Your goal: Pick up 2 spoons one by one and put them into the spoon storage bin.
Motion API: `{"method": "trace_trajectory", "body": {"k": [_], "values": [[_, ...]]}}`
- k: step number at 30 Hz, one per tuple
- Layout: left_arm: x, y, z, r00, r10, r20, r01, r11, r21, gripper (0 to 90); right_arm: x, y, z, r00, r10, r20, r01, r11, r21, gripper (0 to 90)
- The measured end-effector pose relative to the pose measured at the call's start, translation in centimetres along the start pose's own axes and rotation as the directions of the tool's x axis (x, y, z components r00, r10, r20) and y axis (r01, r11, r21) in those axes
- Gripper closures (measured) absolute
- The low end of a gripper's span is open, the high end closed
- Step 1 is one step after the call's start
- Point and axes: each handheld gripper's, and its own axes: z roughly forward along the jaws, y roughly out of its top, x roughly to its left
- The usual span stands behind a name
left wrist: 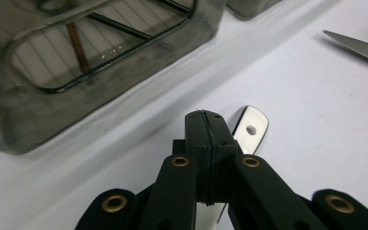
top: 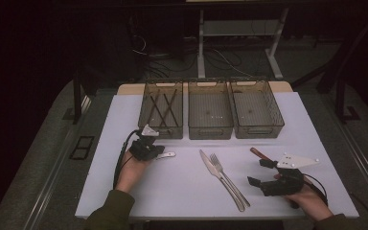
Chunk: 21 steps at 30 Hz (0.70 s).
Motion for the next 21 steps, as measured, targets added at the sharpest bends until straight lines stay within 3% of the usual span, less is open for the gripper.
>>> {"method": "trace_trajectory", "body": {"k": [7, 14, 17, 21], "values": [[-0.8, 0.1, -0.2, 0.9986, 0.025, 0.046, -0.025, 0.9997, 0.000, 88.7, 0.0, 0.0, 0.0, 1.0000, 0.001, 0.001, -0.001, 1.000, -0.002, 16.6], [-1.0, 0.1, -0.3, 0.9977, 0.031, 0.060, -0.031, 0.9995, 0.003, 88.6, 0.0, 0.0, 0.0, 1.0000, 0.000, 0.001, 0.000, 1.000, -0.002, 16.7], [-1.0, 0.1, -0.6, 0.9973, 0.024, 0.069, -0.022, 0.9995, -0.020, 87.9, 0.0, 0.0, 0.0, 1.0000, 0.000, 0.002, 0.000, 1.000, -0.002, 16.7], [-0.8, 0.0, -1.5, 0.9950, -0.016, 0.098, 0.022, 0.9979, -0.060, 78.3, 0.0, 0.0, 0.0, 1.0000, 0.001, 0.003, -0.001, 1.000, -0.003, 16.7]]}}
